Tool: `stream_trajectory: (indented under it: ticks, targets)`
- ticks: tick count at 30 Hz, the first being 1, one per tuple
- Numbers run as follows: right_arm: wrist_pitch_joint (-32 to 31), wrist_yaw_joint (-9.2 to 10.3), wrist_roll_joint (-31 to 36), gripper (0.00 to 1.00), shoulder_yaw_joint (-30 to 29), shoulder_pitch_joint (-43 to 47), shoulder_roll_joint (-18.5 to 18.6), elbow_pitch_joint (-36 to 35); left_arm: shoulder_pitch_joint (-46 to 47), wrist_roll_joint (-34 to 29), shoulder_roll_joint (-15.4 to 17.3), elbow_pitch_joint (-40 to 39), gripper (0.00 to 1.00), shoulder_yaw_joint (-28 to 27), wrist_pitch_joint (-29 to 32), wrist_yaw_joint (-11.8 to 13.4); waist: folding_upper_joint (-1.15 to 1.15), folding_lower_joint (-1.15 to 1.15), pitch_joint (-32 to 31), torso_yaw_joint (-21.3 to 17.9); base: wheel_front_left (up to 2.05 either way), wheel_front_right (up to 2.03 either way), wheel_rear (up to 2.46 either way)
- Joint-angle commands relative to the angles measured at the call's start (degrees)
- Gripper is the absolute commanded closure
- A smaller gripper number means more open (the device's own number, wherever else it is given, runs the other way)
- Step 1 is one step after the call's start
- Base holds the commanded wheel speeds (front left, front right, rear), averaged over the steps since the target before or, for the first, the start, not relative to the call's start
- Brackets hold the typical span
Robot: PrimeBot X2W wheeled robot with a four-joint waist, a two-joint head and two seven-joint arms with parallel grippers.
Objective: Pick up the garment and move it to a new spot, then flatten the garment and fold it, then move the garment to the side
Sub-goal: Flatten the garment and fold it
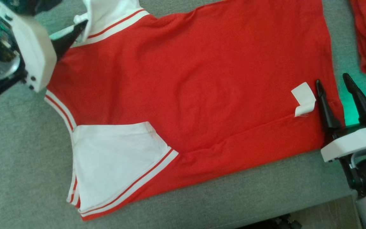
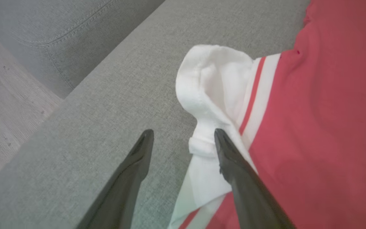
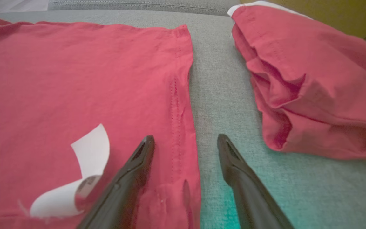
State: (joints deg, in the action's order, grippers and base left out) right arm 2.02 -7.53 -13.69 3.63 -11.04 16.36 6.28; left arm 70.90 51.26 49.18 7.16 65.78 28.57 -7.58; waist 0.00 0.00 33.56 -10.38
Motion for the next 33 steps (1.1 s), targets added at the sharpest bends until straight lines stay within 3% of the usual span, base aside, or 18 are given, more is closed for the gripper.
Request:
stream_trajectory:
  ticks: [1, 12, 19, 21, 22, 24, 25, 26, 33]
  targets:
    - [0.6, 0.04, -0.2, 0.0, 0.8, 0.6, 0.6, -1.3, 1.1, -0.8, 2.3, -1.9, 0.0, -2.6, -0.9, 0.1, 0.0, 0.0, 0.1, 0.2, 0.0, 0.0, 0.0]
    - [0.9, 0.04, -0.2, 0.0, 1.0, 0.0, 0.5, -0.9, -0.2, -0.3, 1.8, -5.8, 0.0, -2.0, -2.1, 0.5, 0.0, 0.0, 0.7, 0.2, 0.0, 0.0, 0.0]
    - [1.4, 0.04, -0.2, 0.0, 1.3, -0.5, 0.0, -0.4, -0.6, -0.2, 2.2, -4.6, 0.0, -1.2, 0.1, 1.6, 0.0, 0.0, 0.8, -0.3, 0.0, 0.0, 0.0]
    - [1.6, 0.04, -0.1, 0.0, 1.3, -0.5, -0.1, -0.2, -0.6, 0.2, 2.5, -4.5, 0.32, -1.0, 1.4, 2.2, 0.0, 0.0, 0.7, -0.4, 0.0, 0.0, 0.0]
    - [1.6, 0.04, -0.1, 0.0, 1.3, -0.5, -0.1, -0.1, -0.6, 0.3, 2.6, -4.4, 0.56, -1.0, 1.8, 2.7, 0.0, 0.0, 0.7, -0.4, 0.0, 0.0, 0.0]
    - [1.7, 0.04, -0.1, 0.0, 1.2, -0.5, -0.1, 0.0, -0.6, 0.5, 2.8, -4.5, 0.76, -1.1, 2.4, 3.4, 0.0, 0.0, 0.6, -0.4, 0.0, 0.0, 0.0]
    - [1.8, 0.04, -0.1, 0.0, 1.2, -0.5, -0.1, 0.1, -0.6, 0.5, 2.9, -4.6, 0.92, -1.1, 2.6, 3.7, 0.0, 0.0, 0.5, -0.4, 0.0, 0.0, 0.0]
    - [1.9, 0.04, -0.1, 0.0, 1.1, -0.6, -0.1, 0.2, -0.5, 0.4, 3.0, -4.8, 1.0, -1.2, 2.6, 3.9, 0.0, 0.0, 0.4, -0.3, 0.0, 0.0, 0.0]
    - [1.3, 0.04, -0.5, 0.0, 1.4, -2.4, 1.0, -1.0, 0.8, -0.9, 3.0, -5.8, 1.0, -2.2, 0.2, 4.0, 0.0, 0.0, -0.5, 0.5, 0.0, 0.0, 0.0]
